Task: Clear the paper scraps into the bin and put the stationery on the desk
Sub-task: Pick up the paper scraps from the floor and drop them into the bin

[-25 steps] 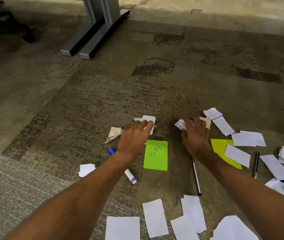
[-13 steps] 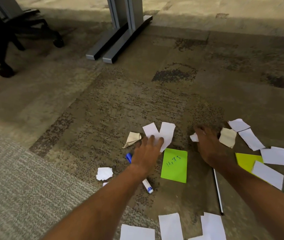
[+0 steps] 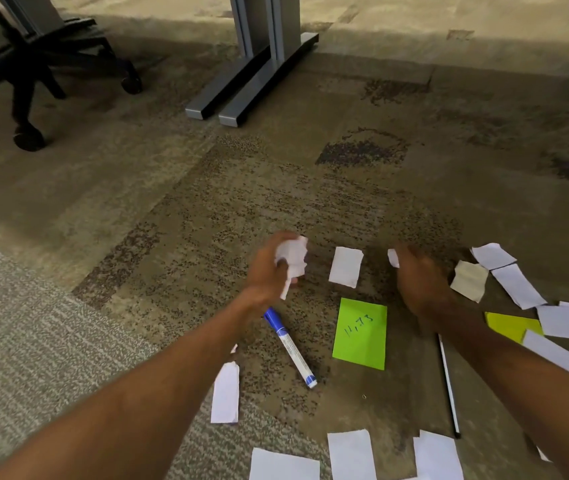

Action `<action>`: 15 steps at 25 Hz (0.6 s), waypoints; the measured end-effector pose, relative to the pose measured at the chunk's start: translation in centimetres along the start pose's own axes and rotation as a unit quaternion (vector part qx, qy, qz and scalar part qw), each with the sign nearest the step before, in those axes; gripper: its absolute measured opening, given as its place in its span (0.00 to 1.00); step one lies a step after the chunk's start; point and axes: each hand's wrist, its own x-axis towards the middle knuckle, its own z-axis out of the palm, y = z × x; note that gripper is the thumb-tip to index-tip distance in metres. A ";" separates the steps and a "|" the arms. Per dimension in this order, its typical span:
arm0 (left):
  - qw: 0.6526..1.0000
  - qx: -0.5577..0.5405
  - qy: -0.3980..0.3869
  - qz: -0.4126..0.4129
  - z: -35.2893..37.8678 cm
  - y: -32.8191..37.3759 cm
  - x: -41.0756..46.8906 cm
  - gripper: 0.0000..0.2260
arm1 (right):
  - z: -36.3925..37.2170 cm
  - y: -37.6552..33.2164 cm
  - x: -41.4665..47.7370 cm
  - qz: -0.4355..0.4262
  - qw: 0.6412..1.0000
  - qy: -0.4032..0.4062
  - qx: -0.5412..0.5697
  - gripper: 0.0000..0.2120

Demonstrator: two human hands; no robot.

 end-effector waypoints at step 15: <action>0.973 0.208 0.103 -0.012 -2.9 -2.2 0.7 0.14 | 7.3 -5.9 2.3 -0.103 0.982 -0.112 -0.112 0.25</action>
